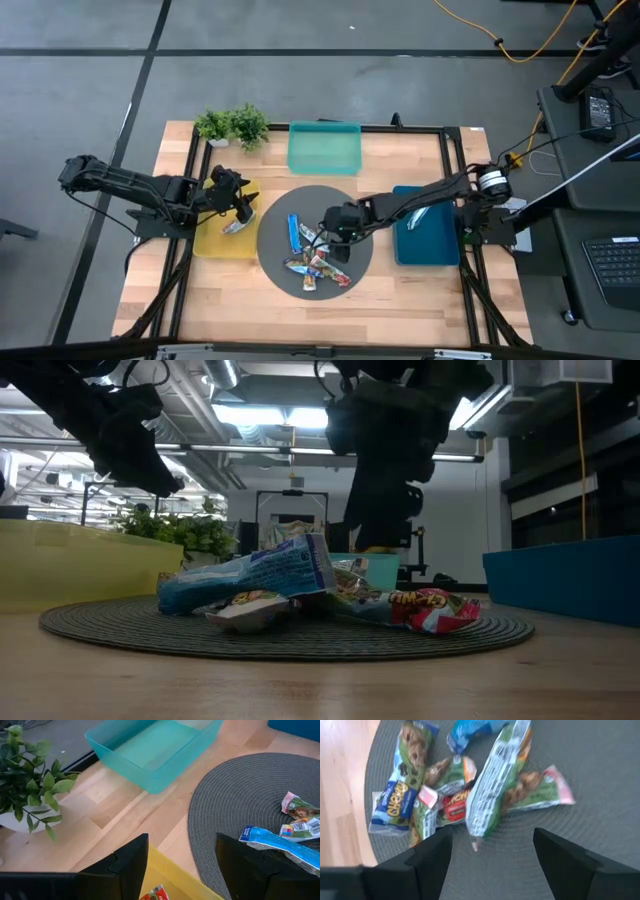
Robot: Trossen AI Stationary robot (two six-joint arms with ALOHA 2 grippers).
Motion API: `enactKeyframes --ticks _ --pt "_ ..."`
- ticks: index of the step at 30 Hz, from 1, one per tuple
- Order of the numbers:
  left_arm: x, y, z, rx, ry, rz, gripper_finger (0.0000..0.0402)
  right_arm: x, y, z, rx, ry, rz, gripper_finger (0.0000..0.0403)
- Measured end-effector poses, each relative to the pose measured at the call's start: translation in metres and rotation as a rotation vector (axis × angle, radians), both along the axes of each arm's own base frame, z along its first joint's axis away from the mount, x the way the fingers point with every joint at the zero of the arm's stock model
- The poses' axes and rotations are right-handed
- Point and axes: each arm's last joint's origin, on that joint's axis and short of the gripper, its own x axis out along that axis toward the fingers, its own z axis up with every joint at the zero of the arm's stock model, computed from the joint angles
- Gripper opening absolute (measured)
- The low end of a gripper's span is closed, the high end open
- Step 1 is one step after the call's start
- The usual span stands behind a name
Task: Pick and place Granola Bars by type
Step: Put the yellow granola bar into the blue bin
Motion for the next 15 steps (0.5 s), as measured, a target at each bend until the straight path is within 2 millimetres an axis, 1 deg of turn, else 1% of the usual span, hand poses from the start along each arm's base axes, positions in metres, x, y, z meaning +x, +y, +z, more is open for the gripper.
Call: enactKeyframes --ticks 6,15 --pt "0.000 0.000 0.000 -0.002 0.001 -0.002 0.0218 0.003 0.007 -0.009 0.026 0.010 0.005 0.0275" --pt "0.000 0.000 0.000 -0.015 -0.004 -0.009 0.0218 0.006 0.012 -0.027 0.048 0.054 0.047 0.0274"
